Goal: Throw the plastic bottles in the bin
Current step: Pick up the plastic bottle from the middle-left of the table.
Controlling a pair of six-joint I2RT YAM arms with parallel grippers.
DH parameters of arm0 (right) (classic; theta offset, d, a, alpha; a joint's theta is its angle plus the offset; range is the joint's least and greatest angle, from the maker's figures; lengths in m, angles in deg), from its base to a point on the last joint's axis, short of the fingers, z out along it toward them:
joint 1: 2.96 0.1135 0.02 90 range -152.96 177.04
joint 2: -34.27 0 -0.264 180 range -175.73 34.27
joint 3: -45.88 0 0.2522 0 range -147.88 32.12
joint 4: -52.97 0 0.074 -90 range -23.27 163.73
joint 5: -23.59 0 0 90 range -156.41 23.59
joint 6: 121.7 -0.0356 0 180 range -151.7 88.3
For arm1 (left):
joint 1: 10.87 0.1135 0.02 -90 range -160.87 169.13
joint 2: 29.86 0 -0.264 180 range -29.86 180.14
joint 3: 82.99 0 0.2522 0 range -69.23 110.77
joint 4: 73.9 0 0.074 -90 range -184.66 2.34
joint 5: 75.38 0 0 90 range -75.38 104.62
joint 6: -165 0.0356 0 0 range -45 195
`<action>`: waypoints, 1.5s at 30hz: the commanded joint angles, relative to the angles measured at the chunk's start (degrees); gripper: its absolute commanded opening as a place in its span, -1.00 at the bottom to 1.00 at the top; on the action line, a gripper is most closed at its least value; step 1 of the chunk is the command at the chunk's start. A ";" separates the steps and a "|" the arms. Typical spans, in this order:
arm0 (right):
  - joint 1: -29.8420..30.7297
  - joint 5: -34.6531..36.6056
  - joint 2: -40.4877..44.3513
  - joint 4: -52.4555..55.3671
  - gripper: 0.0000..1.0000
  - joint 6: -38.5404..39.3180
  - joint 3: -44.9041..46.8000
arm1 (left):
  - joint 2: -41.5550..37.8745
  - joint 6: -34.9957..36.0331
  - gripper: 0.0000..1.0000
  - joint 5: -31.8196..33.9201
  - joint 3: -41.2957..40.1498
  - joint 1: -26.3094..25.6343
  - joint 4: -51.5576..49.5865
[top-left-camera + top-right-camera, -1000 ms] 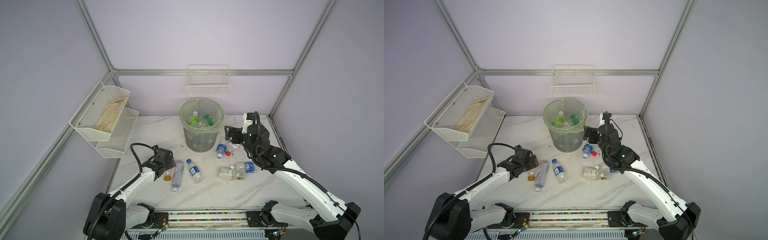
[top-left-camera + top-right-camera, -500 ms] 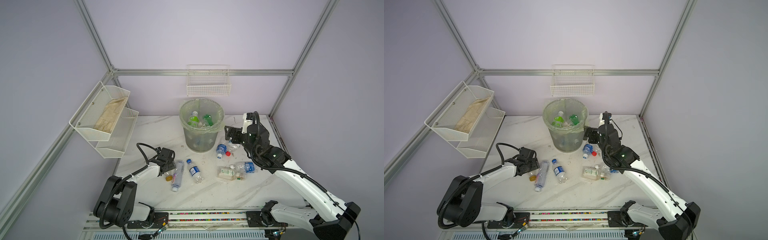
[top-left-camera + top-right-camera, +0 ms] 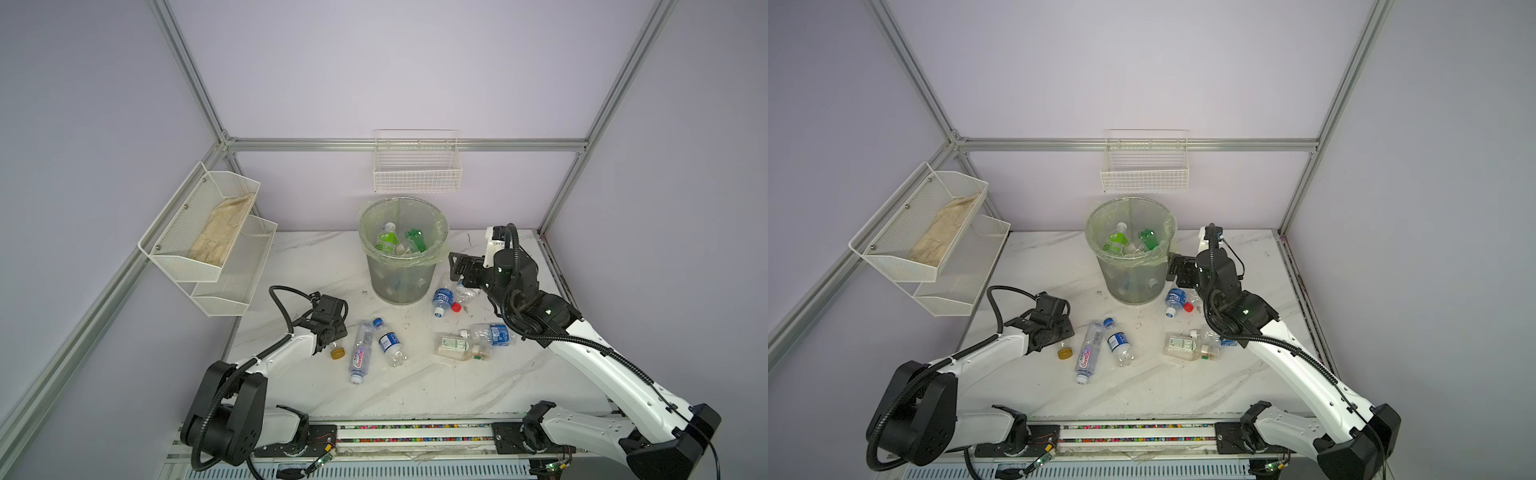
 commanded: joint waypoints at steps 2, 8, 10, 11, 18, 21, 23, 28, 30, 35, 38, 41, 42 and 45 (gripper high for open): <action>-0.30 0.57 0.88 0.33 0.95 -0.63 0.78 | -7.51 2.37 -0.96 -0.61 2.26 0.28 -0.27; -0.32 0.37 0.92 0.16 0.95 -0.75 0.93 | -18.96 5.17 -1.00 -1.50 4.27 0.23 -0.27; -0.32 0.29 0.92 0.14 0.95 -0.72 1.00 | -22.57 6.34 -1.00 -1.87 5.33 0.24 -0.18; -0.32 0.25 0.91 0.06 0.95 -0.73 1.07 | -24.55 7.10 -1.00 -2.17 6.05 0.22 -0.01; -0.32 -0.06 0.83 -0.03 0.95 -0.90 1.12 | -38.45 14.97 -1.00 -7.81 6.16 0.18 8.64; -0.32 -0.19 0.80 -0.09 0.95 -0.90 1.16 | -43.87 16.08 -1.00 -9.35 5.33 0.14 12.74; -0.32 -0.24 0.82 -0.04 0.95 -0.90 1.02 | -46.94 16.98 -1.00 -9.97 5.37 0.22 14.58; -0.32 -0.41 0.75 -0.21 0.95 -0.99 1.00 | -50.68 18.66 -1.00 -12.19 5.51 0.14 19.94; -0.32 -0.67 0.71 -0.29 0.95 -1.19 0.93 | -50.07 19.17 -1.00 -13.40 6.46 0.15 21.63; -0.32 -1.38 0.61 -0.30 0.95 -1.59 0.55 | -43.31 20.30 -1.00 -16.73 10.70 0.14 25.42; -0.32 -1.36 1.04 0.14 0.95 -2.02 0.31 | -37.79 19.73 -1.00 -19.48 13.90 0.10 28.00; -0.32 -1.11 1.73 0.43 0.95 -2.13 0.30 | -32.96 18.92 -1.00 -22.15 16.72 0.05 31.02; -0.32 -0.98 2.01 0.42 0.95 -2.05 0.32 | -31.25 18.72 -1.00 -22.84 17.73 0.00 31.75; -0.32 -0.81 2.44 0.58 0.95 -1.95 0.43 | -26.92 18.58 -1.00 -23.98 20.78 -0.60 32.65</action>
